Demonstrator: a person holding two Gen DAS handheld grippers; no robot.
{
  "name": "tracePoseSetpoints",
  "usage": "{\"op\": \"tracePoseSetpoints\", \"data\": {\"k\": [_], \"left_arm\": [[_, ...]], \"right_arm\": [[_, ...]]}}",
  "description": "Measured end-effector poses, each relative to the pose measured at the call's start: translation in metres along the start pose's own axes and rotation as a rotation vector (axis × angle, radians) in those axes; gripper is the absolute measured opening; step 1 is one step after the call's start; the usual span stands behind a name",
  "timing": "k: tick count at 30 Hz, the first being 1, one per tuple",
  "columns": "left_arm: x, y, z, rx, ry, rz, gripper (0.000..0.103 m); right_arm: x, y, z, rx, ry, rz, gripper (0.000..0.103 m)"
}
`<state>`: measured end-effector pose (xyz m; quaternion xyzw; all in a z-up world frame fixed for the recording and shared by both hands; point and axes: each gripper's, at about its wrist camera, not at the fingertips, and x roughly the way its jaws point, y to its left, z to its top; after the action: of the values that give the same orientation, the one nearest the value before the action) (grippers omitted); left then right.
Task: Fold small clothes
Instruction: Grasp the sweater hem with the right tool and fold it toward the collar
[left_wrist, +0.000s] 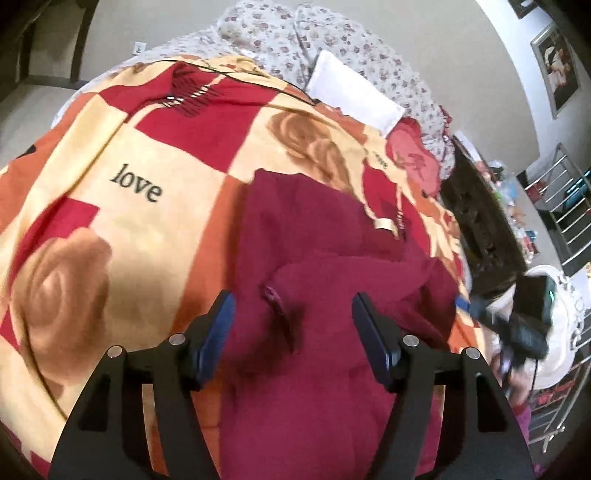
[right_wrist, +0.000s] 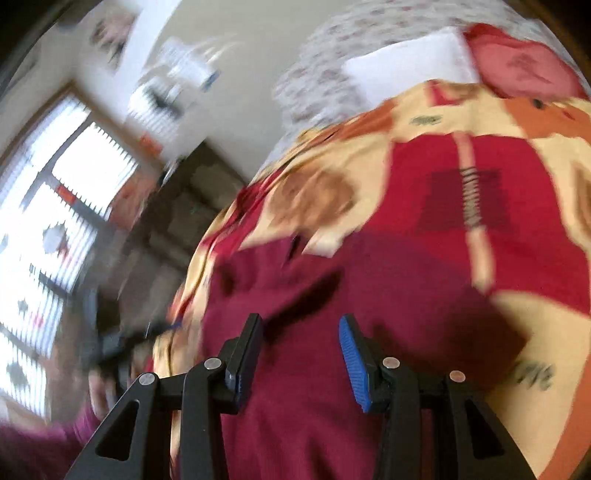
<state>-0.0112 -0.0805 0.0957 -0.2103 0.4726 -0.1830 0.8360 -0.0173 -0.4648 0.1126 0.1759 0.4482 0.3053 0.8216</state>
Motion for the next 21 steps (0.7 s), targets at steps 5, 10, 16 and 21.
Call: {"op": "tracePoseSetpoints", "data": {"k": [5,10,16,21], "left_arm": [[0.001,0.000,-0.002,0.006,0.011,0.010,0.066],[-0.007,0.006,-0.001,-0.006,-0.008,0.016,0.066],[-0.009,0.018,0.005,-0.041,-0.025,0.016,0.066],[-0.003,0.028,0.006,-0.062,-0.023,-0.002,0.066]], "right_arm": [[0.078,0.031,-0.005,-0.108,0.155,-0.022,0.041],[0.145,0.054,0.046,-0.155,0.207,0.012,0.041],[0.157,0.046,0.101,0.033,0.085,0.110,0.043],[0.147,0.048,0.071,0.003,0.121,0.072,0.044]]}}
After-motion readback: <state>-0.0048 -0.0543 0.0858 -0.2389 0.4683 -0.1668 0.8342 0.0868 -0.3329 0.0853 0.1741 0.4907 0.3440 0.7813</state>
